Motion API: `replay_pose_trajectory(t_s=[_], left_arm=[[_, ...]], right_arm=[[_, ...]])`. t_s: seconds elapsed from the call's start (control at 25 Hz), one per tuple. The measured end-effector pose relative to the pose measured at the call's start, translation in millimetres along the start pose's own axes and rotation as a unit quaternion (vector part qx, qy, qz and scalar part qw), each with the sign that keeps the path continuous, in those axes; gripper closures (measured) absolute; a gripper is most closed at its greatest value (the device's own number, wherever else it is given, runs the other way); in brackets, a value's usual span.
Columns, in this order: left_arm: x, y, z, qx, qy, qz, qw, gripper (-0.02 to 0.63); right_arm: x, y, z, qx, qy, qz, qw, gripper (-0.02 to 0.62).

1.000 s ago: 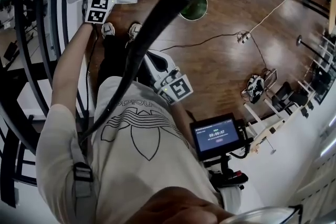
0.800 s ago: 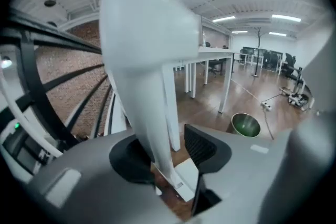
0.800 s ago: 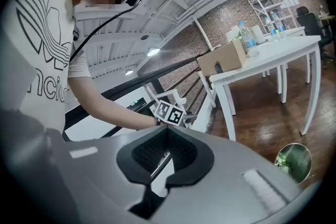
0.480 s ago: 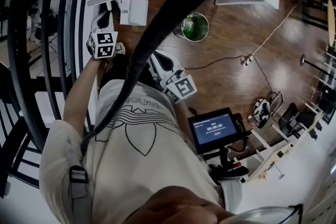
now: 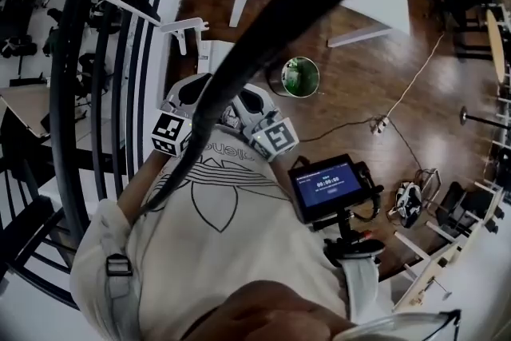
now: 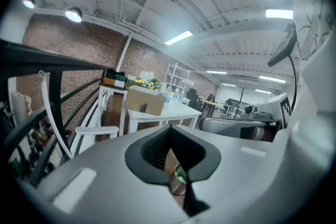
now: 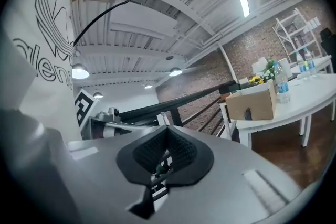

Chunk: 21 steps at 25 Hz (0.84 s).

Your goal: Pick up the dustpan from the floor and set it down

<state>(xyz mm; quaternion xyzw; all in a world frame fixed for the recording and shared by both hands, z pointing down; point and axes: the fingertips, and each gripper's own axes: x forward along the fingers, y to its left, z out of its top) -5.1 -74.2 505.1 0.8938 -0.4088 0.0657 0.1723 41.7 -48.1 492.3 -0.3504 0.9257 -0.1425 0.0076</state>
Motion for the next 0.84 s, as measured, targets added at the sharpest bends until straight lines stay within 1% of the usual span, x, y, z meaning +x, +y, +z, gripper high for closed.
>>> replay_pose_trajectory(t_s=[0.08, 0.12, 0.28, 0.48, 0.56, 0.72, 0.84], left_arm=[[0, -6, 11, 0.036, -0.012, -0.002, 0.9993, 0.586], [0, -7, 17, 0.044, -0.018, -0.004, 0.9989, 0.586], [-4, -5, 32, 0.041, -0.032, -0.002, 0.9986, 0.586], [-6, -5, 25, 0.041, -0.023, -0.005, 0.9989, 0.586], [-6, -5, 27, 0.040, -0.025, -0.004, 0.9989, 0.586], [-5, -7, 29, 0.051, -0.028, -0.008, 0.9982, 0.586], [-7, -7, 26, 0.043, -0.022, -0.009, 0.9988, 0.586]], right_arm=[[4, 1, 1, -0.007, 0.003, 0.006, 1.000, 0.595], [5, 0, 3, -0.013, 0.001, 0.009, 1.000, 0.595], [11, -1, 13, -0.014, -0.013, 0.017, 1.000, 0.595], [18, 11, 16, -0.019, -0.011, 0.038, 0.999, 0.595], [18, 9, 17, -0.022, -0.013, 0.036, 0.999, 0.595], [17, 12, 20, -0.022, -0.013, 0.037, 0.999, 0.595], [17, 15, 19, -0.025, -0.010, 0.039, 0.999, 0.595]])
